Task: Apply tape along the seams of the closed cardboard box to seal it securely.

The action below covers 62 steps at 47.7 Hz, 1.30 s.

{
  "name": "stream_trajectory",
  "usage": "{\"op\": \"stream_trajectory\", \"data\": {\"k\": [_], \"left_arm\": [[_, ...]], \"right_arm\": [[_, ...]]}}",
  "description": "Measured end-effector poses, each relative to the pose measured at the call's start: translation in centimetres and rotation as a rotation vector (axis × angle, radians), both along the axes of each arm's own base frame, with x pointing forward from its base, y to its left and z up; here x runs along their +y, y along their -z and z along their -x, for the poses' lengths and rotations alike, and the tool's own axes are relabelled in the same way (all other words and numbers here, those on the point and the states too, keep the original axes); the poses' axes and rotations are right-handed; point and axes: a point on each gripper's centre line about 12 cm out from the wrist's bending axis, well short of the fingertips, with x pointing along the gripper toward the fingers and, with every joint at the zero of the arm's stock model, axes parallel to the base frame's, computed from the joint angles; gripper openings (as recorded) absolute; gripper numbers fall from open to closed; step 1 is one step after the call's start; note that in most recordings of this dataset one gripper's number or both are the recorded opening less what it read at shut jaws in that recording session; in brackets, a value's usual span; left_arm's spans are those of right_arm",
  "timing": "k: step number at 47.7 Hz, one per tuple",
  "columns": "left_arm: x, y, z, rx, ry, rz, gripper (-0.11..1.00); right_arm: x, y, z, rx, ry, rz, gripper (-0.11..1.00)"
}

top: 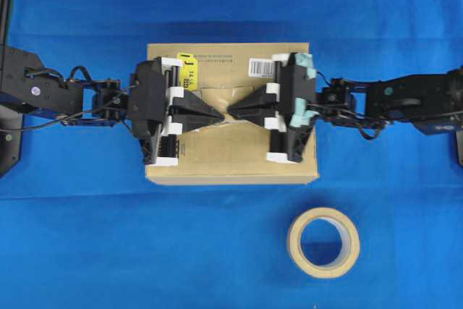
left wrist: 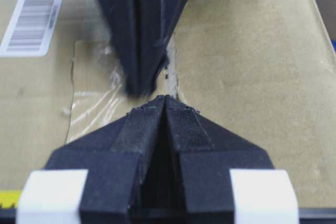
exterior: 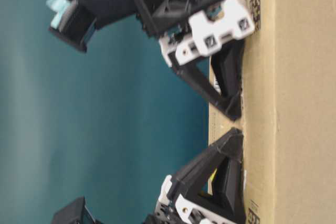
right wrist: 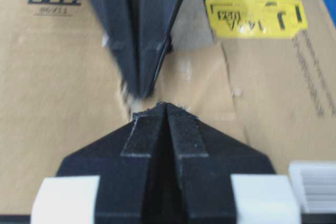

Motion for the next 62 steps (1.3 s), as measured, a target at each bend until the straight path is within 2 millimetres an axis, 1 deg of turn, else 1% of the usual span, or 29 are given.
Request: {"op": "stream_trajectory", "data": {"k": [7, 17, 26, 29, 32, 35, 39, 45, 48, 51, 54, 62], "left_arm": [[0.2, 0.3, 0.7, -0.009, -0.023, 0.029, 0.0], [-0.2, 0.5, 1.4, -0.004, -0.035, 0.068, 0.0], [-0.4, 0.5, 1.6, -0.005, -0.035, 0.073, 0.0], [-0.4, 0.3, 1.7, -0.009, -0.032, 0.07, 0.0], [-0.5, -0.1, 1.6, -0.012, -0.026, 0.065, 0.0], [-0.6, -0.9, 1.8, -0.013, -0.019, 0.061, 0.0], [-1.1, -2.7, 1.9, -0.029, -0.002, 0.058, 0.0], [-1.2, -5.5, 2.5, -0.072, 0.005, 0.057, 0.0], [-1.2, -6.6, 2.9, -0.097, 0.008, 0.05, 0.0], [-1.2, -7.5, 3.5, -0.122, 0.016, 0.038, 0.0], [-1.2, -7.9, 4.3, -0.134, 0.017, 0.036, 0.0], [-1.2, -8.1, 6.7, -0.153, 0.018, 0.036, 0.0]], "right_arm": [[0.3, 0.2, 1.4, 0.011, 0.007, -0.015, -0.01], [0.5, 0.3, 2.8, 0.014, 0.013, -0.025, -0.01], [0.6, 0.2, 2.8, 0.0, 0.012, -0.02, -0.01], [0.6, -0.2, 2.8, -0.011, 0.011, -0.017, -0.01], [0.6, -0.8, 2.7, -0.023, 0.005, -0.011, -0.01], [0.7, -2.0, 2.8, -0.053, 0.001, -0.008, -0.01], [0.7, -3.9, 3.1, -0.101, -0.009, 0.007, -0.01], [0.8, -7.0, 4.0, -0.173, -0.026, 0.034, -0.01], [0.8, -8.6, 4.9, -0.201, -0.039, 0.05, -0.01], [0.9, -9.4, 5.9, -0.214, -0.046, 0.055, -0.01], [0.9, -10.0, 7.0, -0.223, -0.051, 0.054, -0.01], [1.0, -10.7, 10.2, -0.241, -0.06, 0.048, -0.01]]}}
